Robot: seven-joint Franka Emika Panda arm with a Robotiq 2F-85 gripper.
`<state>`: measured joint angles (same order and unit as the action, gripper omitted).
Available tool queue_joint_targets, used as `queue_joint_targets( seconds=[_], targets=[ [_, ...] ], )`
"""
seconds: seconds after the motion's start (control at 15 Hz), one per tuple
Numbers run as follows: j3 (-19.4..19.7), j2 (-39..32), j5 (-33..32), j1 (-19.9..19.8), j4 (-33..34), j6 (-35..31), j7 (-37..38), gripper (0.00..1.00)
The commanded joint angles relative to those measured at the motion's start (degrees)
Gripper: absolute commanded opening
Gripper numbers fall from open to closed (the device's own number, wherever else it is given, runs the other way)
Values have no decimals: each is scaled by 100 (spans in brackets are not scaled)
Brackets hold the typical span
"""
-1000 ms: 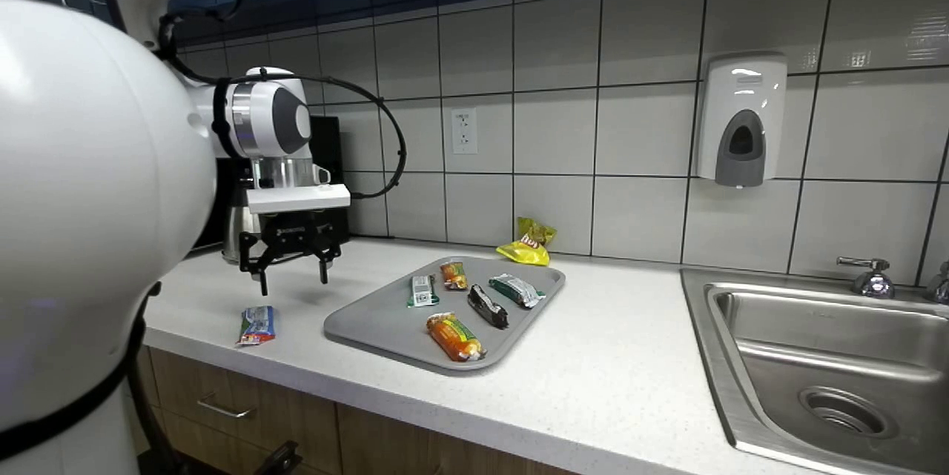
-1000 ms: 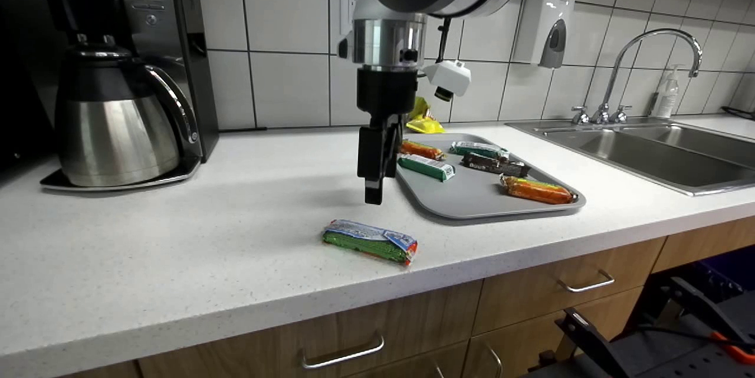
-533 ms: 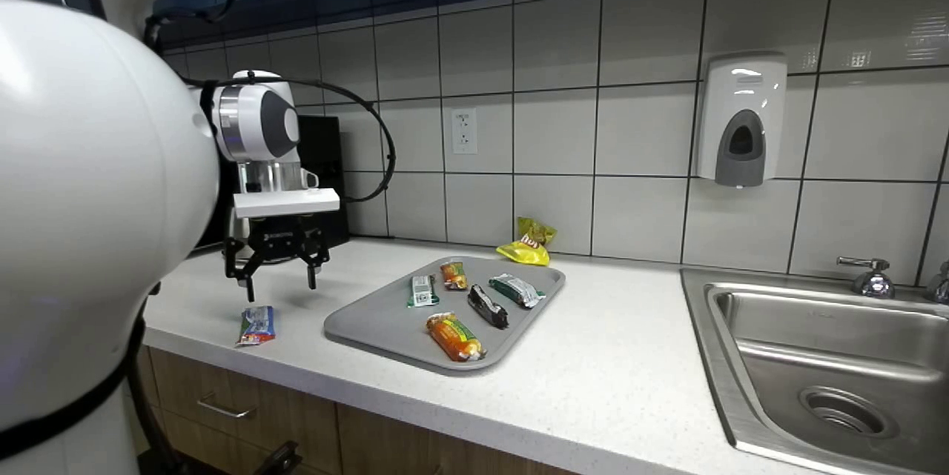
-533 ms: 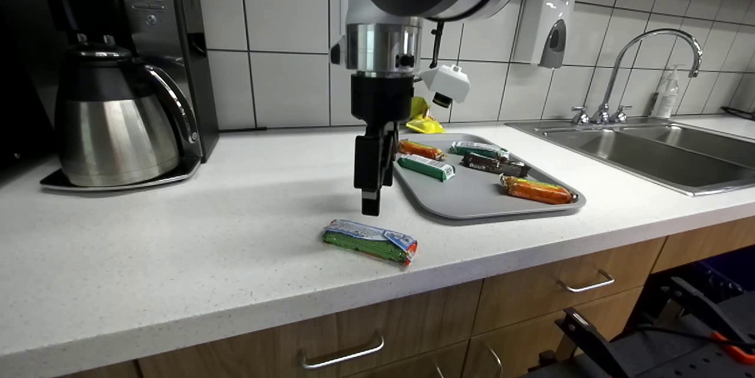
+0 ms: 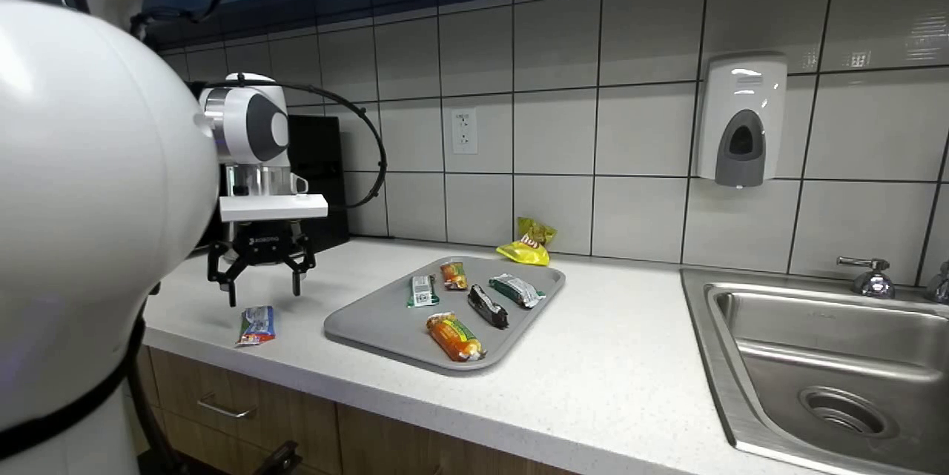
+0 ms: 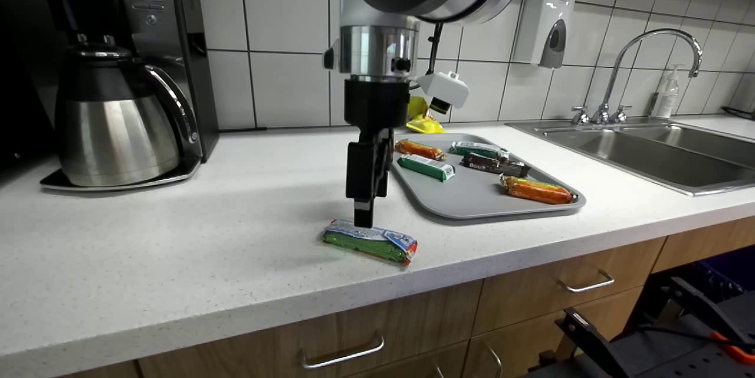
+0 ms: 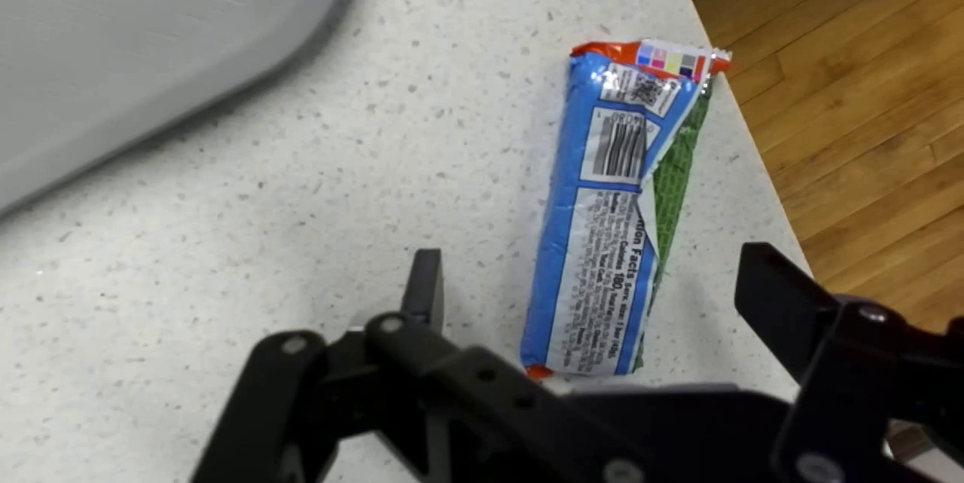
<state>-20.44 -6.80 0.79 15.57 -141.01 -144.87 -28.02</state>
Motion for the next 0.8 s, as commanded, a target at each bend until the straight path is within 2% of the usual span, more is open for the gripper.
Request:
queue_joint_targets(
  seconds=[0.0,0.73],
  targets=[
    [-57,174,52,44,-197,-68,-54,100],
    [-27,6,-9,99,-247,-175,45,100]
  ],
)
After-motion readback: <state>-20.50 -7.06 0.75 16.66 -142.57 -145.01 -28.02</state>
